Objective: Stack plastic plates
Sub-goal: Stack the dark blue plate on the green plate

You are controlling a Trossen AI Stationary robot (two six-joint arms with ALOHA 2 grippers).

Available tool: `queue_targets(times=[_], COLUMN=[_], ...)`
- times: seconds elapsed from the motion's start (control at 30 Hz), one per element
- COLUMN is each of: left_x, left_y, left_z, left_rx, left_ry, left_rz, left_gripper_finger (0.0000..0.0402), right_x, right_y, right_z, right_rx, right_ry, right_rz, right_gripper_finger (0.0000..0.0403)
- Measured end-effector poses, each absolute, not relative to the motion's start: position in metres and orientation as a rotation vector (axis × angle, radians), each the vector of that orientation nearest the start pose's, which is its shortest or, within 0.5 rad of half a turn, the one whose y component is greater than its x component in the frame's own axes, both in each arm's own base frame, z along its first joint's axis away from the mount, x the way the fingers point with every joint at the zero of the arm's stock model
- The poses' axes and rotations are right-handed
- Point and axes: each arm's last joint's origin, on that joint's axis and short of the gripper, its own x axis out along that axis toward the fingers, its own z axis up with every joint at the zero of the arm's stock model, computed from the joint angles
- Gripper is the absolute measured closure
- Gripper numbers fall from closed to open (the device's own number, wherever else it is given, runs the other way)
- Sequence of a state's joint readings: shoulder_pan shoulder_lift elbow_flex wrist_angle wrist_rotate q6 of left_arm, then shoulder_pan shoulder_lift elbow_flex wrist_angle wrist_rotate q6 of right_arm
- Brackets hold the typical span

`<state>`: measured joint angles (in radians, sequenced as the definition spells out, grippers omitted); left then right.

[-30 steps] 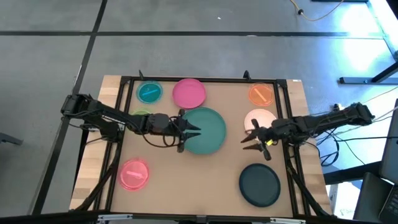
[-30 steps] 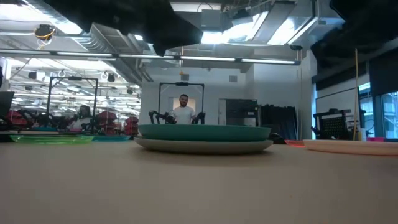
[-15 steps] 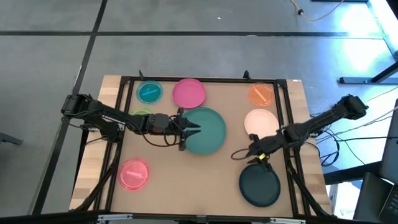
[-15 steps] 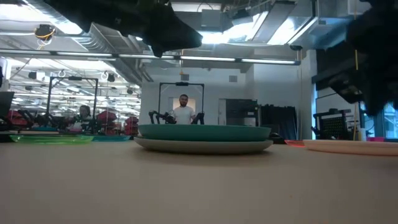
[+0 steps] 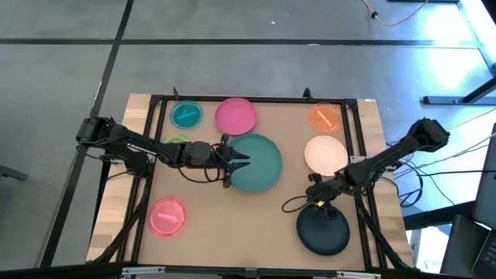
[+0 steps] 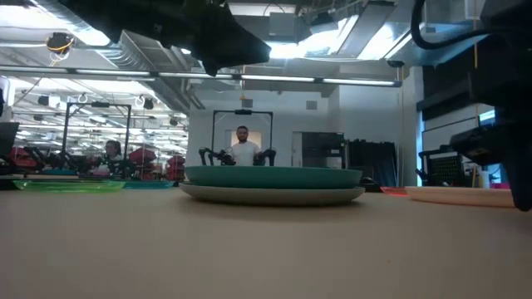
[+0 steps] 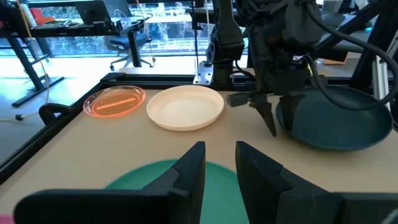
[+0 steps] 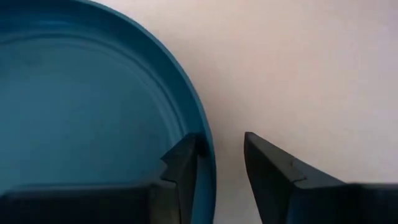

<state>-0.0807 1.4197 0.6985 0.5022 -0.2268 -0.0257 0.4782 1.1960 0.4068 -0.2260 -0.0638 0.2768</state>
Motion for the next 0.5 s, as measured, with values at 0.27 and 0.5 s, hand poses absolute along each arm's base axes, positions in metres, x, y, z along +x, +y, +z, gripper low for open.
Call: queue_targets(times=[0.27,0.5], left_x=[0.2971,0.2971], left_y=[-0.0175,-0.0175], left_z=[0.2270,0.2270], left_rx=[0.008,0.009], left_ry=[0.215,0.215], left_rz=[0.148,0.148], left_gripper_finger=[0.0319,0.0319], right_x=[0.1674,0.1682], right_y=[0.0890,0.0892], right_z=[0.1353,0.1368], right_rx=[0.033,0.004], right_ry=[1.062,1.041], right_rz=[0.360,0.376], right_gripper_finger=[0.0356,0.0394])
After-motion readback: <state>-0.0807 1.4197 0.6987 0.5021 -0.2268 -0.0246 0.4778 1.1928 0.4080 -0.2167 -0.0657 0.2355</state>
